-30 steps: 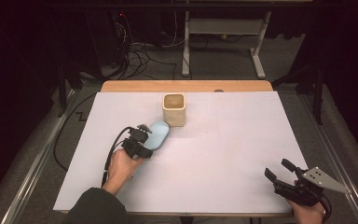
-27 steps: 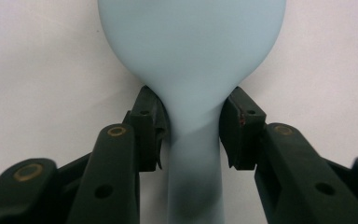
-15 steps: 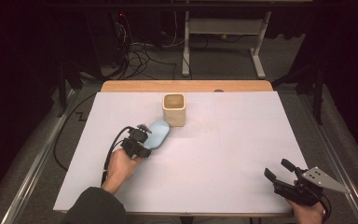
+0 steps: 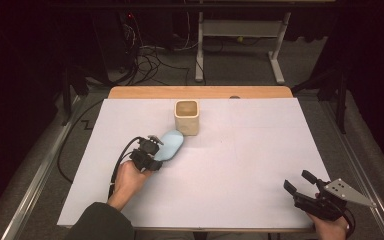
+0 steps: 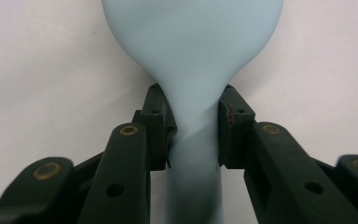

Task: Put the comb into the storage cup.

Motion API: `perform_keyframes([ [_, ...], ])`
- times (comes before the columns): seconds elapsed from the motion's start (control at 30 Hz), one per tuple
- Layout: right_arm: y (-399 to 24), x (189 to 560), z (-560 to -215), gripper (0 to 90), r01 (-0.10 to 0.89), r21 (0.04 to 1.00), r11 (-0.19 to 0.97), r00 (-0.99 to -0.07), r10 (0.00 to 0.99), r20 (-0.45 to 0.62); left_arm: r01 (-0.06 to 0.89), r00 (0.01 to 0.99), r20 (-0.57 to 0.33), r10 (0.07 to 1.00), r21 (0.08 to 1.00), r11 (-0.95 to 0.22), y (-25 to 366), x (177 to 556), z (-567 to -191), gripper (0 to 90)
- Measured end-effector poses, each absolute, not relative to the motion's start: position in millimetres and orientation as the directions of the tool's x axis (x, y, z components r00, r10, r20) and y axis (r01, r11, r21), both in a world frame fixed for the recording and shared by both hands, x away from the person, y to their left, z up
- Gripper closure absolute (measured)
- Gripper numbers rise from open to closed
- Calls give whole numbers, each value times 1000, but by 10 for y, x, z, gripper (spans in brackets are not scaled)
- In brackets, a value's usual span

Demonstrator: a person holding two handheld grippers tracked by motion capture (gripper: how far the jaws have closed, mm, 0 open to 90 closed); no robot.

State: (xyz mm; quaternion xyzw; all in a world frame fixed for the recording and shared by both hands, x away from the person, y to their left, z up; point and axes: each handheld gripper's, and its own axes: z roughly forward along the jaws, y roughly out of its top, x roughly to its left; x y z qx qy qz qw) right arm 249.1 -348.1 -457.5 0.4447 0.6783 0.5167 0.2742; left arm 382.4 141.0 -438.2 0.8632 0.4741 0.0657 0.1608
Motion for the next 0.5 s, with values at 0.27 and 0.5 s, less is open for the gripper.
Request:
perform_keyframes([
  [0.27, -3478, 2491, -4576, 237, 321, 944, 72, -454, 887, 87, 788, 546, -65, 835, 376, -487, 1464, 3772, -4306, 692],
  [0.5, -3479, 2493, -4578, 241, 325, 943, 68, -450, 888, 91, 768, 563, -75, 823, 414, -488, 1483, 3698, -4237, 691],
])
